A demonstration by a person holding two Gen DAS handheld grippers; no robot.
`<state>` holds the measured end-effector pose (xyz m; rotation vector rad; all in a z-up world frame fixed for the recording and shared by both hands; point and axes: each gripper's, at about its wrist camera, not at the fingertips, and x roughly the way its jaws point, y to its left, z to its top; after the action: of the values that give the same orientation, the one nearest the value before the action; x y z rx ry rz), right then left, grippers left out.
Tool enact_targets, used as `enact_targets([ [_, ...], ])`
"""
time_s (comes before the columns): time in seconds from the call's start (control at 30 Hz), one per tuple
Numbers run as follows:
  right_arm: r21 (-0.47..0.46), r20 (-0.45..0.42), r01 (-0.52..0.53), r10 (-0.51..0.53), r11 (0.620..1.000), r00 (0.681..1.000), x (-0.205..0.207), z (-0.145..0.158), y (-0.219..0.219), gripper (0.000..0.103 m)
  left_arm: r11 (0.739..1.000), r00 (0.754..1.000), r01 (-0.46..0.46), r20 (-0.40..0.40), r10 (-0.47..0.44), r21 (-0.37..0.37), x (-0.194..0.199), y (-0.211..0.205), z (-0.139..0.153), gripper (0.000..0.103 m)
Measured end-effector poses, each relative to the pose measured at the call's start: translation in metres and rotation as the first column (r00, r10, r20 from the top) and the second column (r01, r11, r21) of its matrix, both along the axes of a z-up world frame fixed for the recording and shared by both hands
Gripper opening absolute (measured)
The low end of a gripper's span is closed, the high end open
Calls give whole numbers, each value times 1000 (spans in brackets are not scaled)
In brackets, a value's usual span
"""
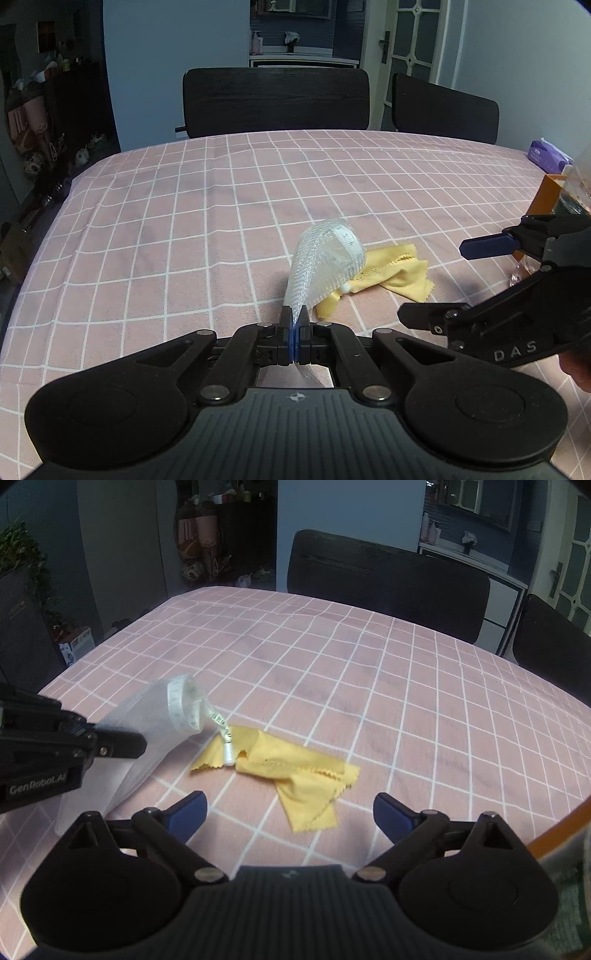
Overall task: Organize soft objects
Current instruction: 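Grasp the white mesh bag with the left gripper while the right gripper grasps the yellow cloth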
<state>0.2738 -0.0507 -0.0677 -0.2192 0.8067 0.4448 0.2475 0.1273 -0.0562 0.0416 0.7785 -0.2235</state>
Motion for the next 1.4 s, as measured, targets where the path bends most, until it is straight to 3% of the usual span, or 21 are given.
enact_targets([
  [0.2,-27,3,0,0,1000,1000,25,-12,13,93,1000,1000,-11,-4,11,-26,4,9,-4,0],
  [0.27,-25,-16,8,-9,1000,1000,33,-17,14,88,999,1000,-17,-5,17,-35,3,12,-4,0],
  [0.33,-13,-58,18,-19,1000,998,39,-23,14,76,999,1000,-20,-10,19,-42,2,13,-6,0],
  [0.37,-3,-69,24,-25,1000,997,40,-25,13,77,999,1000,-19,-12,19,-43,2,13,-6,1],
  [0.47,-9,-35,24,-25,1000,999,36,-27,15,68,999,1000,-17,-17,16,-48,1,13,-8,1],
  [0.63,-34,0,10,-10,999,1000,35,-24,19,13,999,1000,-15,-26,13,-51,0,12,-11,1],
  [0.7,-60,10,9,-8,998,1000,36,-24,20,2,998,1000,-14,-28,12,-53,-1,10,-11,0],
  [0.97,-23,-23,4,-5,1000,1000,18,-7,9,0,999,1000,-5,-23,4,-54,-13,2,-4,0],
  [1.4,-83,-7,-115,115,990,993,-76,58,-11,0,997,999,45,5,-45,-58,-61,-20,35,0],
])
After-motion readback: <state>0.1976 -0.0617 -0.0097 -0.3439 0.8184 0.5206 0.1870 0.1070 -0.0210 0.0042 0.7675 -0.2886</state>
